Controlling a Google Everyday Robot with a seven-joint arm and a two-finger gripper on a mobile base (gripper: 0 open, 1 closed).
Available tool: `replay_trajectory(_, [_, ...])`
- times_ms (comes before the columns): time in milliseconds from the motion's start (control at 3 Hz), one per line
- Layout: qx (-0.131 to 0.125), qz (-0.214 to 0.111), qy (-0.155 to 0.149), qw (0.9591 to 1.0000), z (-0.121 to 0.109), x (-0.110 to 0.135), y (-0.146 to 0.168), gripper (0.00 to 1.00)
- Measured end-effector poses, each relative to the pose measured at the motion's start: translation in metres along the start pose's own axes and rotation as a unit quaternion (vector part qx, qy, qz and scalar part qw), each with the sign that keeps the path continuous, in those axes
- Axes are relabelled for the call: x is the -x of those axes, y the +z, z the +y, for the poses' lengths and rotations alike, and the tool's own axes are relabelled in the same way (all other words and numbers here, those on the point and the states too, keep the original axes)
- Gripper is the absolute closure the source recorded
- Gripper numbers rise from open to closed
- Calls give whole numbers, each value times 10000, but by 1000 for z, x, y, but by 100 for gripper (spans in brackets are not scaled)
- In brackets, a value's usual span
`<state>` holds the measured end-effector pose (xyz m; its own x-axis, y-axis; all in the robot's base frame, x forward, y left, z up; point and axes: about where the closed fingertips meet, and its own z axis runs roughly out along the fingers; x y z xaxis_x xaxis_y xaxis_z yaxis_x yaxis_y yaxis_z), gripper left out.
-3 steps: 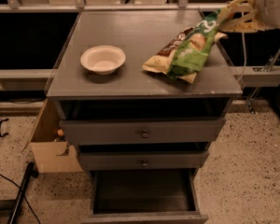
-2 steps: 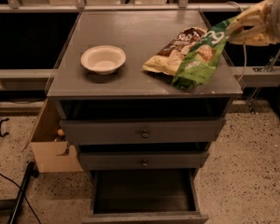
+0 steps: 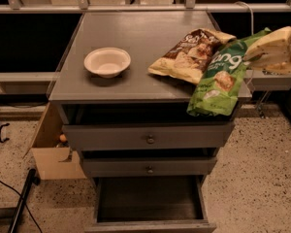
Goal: Place green rice chip bag into bottom drawer
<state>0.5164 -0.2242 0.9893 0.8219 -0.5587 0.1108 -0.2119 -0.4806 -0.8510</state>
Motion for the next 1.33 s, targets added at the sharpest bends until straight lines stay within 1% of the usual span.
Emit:
replay_trajectory(333, [75, 9, -159, 9998, 3, 14, -8, 100])
replay_trajectory(667, [131, 9, -272, 9995, 21, 49, -30, 100])
replay_trajectory(1000, [152, 19, -165, 9997, 47, 74, -45, 100])
replay_trajectory(1333, [59, -17, -47, 10000, 89, 89, -41, 100])
